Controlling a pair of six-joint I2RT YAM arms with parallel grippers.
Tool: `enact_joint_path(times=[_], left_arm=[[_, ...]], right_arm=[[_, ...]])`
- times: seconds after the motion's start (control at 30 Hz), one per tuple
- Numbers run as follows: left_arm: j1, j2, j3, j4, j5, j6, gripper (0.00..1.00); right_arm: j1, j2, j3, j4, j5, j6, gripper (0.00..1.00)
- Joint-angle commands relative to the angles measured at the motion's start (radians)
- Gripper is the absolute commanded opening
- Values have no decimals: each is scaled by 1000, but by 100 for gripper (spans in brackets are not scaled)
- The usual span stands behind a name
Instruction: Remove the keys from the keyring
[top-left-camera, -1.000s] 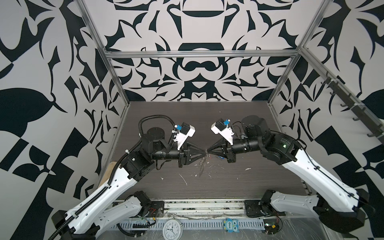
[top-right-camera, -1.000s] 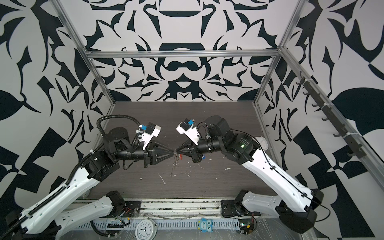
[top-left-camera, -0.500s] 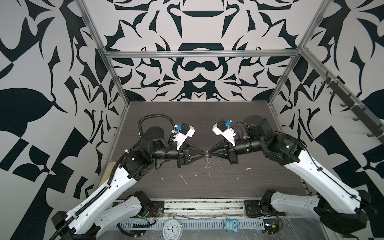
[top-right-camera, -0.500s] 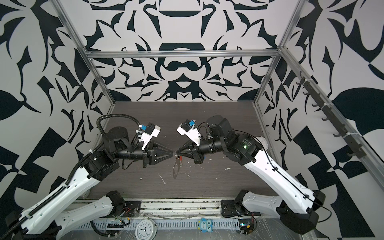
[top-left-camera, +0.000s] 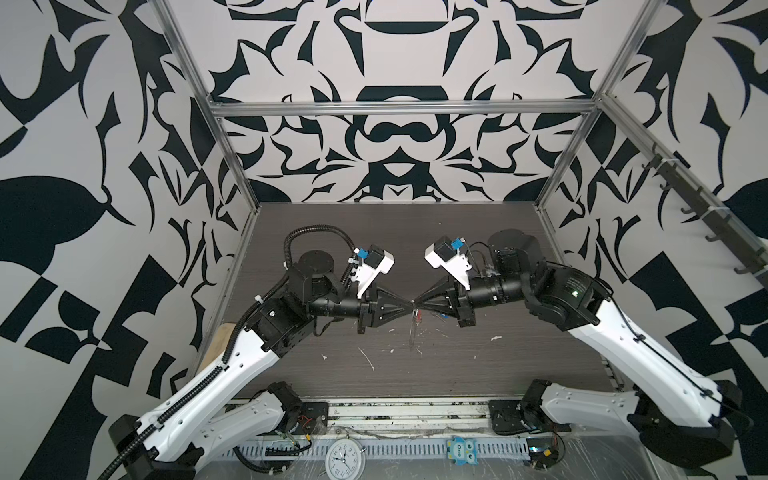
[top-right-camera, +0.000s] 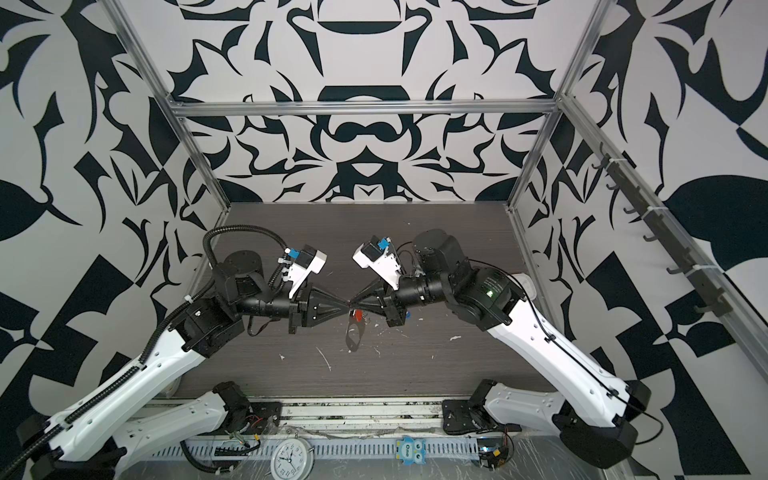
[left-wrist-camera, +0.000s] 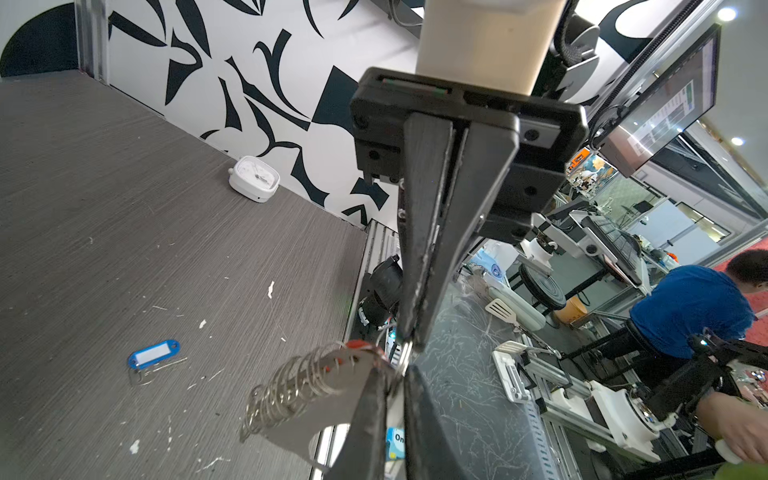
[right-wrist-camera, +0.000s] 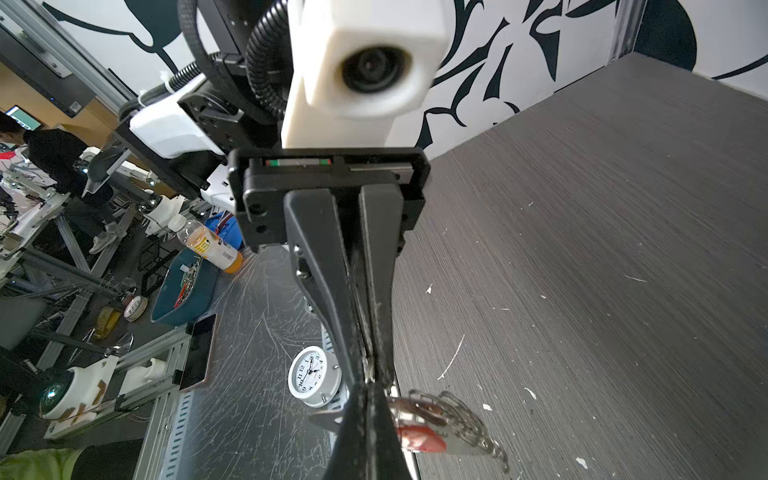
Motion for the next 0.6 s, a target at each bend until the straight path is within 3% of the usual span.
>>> enact_joint_path(times=[0.0,0.2,0.33,0.5,0.57], left_arm=[[3,-9,37,8,4,13,15],[4,-11,51,-21,-7,37,15],[3,3,57,-20,-1,29,1],[4,-10,50,-6,-26,28,0],[3,-21,39,8,-48,28,0]], right_arm=[[-1,0,24,41,-22,5,0],[-2,7,21,27,-19,-2,0],[-2,8,13,40,-17,5,0],[-1,-2,8,70,-2,21,0],[-1,-21,-6,109,22,32,10]])
